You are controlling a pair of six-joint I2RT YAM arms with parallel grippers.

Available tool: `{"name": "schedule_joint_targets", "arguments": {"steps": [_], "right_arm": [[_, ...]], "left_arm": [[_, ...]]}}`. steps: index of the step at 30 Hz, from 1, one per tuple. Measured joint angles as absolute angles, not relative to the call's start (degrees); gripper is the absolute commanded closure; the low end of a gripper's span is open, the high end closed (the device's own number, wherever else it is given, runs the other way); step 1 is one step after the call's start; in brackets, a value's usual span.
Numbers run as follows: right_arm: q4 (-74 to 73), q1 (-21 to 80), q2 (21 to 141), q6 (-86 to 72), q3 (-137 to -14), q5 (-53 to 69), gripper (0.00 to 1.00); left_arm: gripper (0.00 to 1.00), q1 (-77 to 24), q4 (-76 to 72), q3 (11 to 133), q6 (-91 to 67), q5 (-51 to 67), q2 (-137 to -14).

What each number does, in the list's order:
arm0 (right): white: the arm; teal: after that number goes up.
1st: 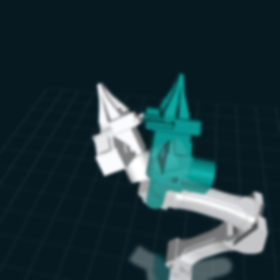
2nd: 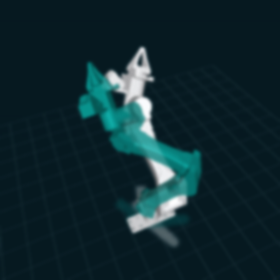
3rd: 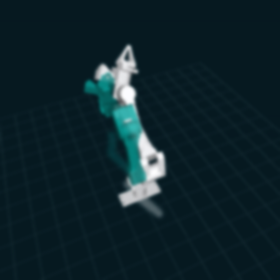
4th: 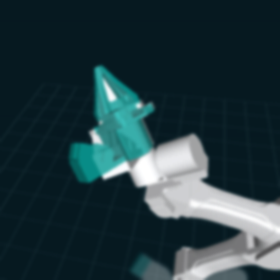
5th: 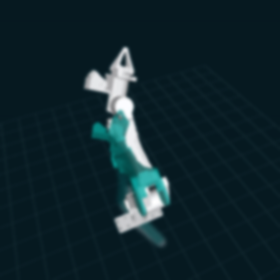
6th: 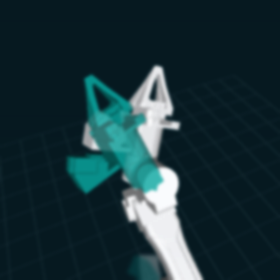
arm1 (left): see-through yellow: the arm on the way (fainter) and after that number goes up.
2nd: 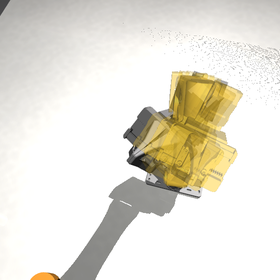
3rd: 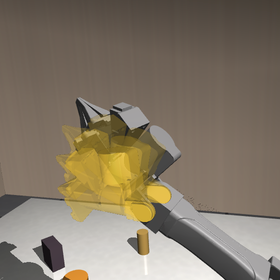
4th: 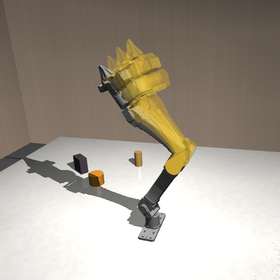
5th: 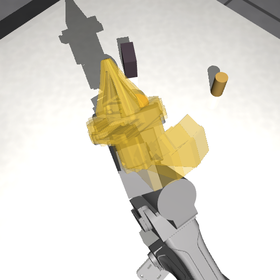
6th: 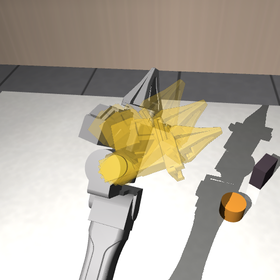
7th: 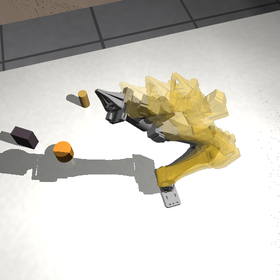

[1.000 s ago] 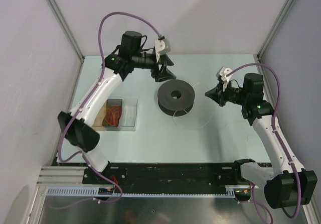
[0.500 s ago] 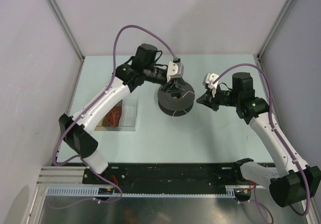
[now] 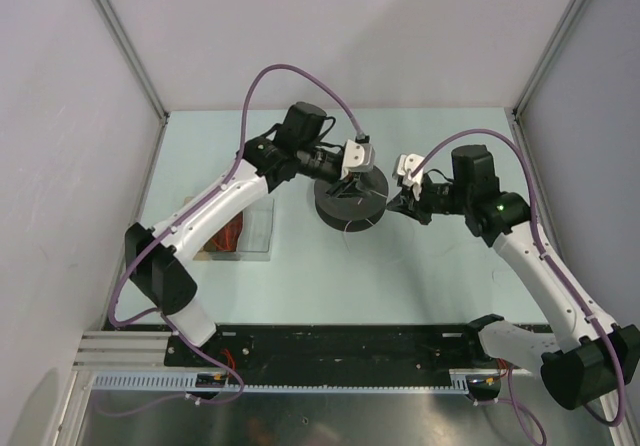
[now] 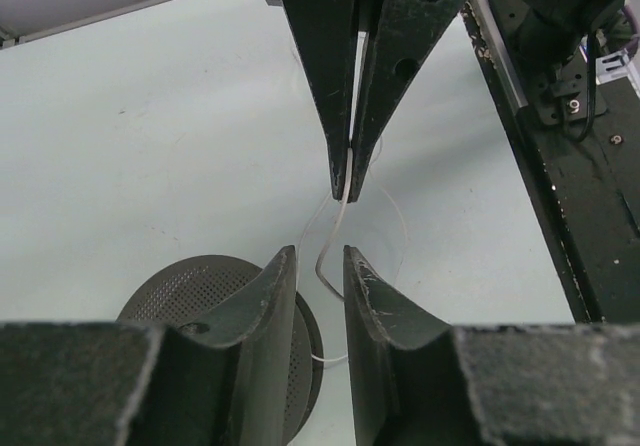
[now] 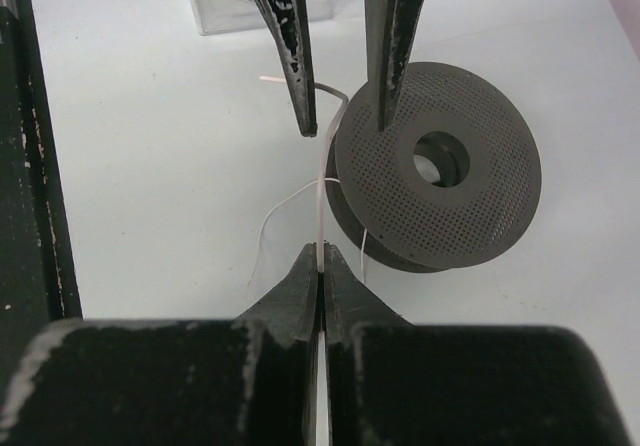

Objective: Wrap the cables

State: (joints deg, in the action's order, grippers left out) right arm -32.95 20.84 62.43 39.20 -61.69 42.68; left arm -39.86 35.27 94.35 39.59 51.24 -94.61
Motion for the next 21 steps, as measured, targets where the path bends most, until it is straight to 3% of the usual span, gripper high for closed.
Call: {"name": "schedule_joint_targets", "arguments": {"steps": [6, 14, 21], "right_arm": [[-33.0, 21.5, 62.7, 39.7, -62.0, 42.4, 1.00], [-32.7, 21.3, 64.1, 38.8, -62.2, 41.4, 1.00], [-23.9, 18.8, 69.5, 29.2, -62.5, 43.0, 1.00]], "left_arm": [[0.97, -39.9, 35.5, 93.8, 41.1, 50.5, -94.6], [1.00, -39.4, 36.3, 95.3, 37.8, 51.4, -95.2], [1.00, -36.4, 24.3, 97.8, 14.7, 52.3, -97.8]]}}
